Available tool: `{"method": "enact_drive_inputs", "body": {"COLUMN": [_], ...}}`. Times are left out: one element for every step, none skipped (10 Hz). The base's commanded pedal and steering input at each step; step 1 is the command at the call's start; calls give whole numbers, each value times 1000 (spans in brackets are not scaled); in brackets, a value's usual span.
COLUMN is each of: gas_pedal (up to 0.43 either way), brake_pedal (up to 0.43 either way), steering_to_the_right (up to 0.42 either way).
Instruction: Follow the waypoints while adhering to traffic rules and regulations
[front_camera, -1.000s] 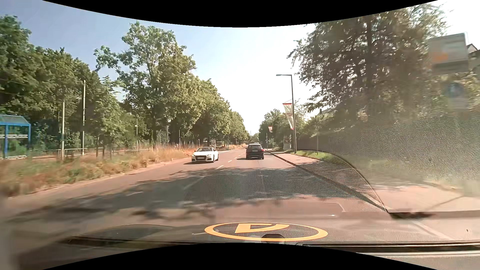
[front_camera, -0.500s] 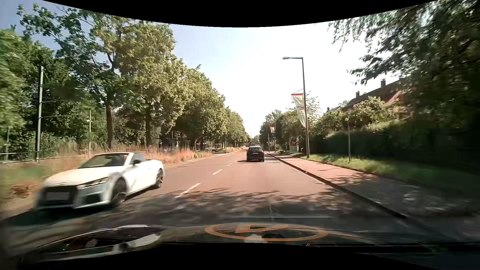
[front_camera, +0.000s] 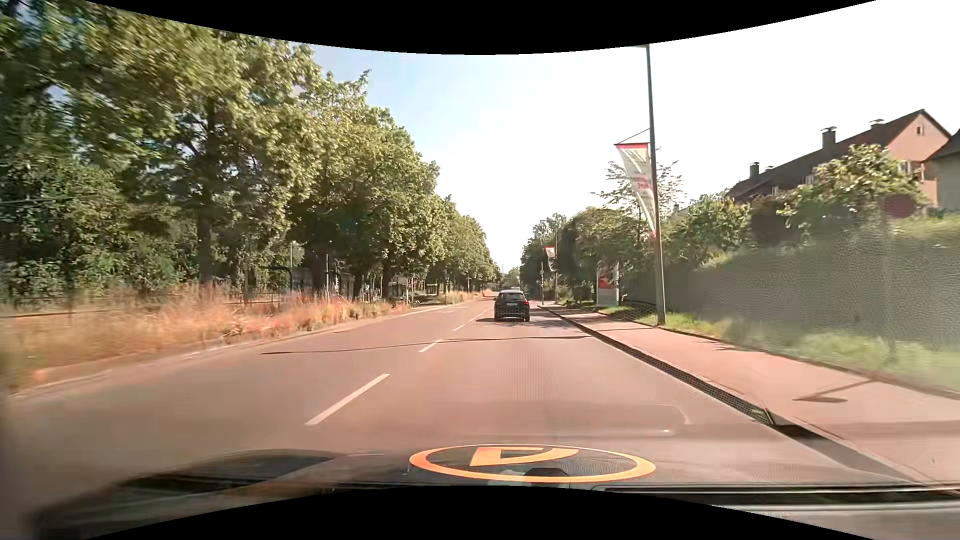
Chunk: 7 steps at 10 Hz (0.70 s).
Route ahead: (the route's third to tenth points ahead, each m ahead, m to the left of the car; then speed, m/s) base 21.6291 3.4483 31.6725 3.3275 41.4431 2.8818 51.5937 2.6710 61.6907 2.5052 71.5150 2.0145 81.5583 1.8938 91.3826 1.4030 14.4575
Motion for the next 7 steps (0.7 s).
{"method": "enact_drive_inputs", "body": {"gas_pedal": [150,157,157,169,177,189,197], "brake_pedal": [0,0,0,0,0,0,0], "steering_to_the_right": [-2,-2,-2,-2,-1,-1,-1]}}
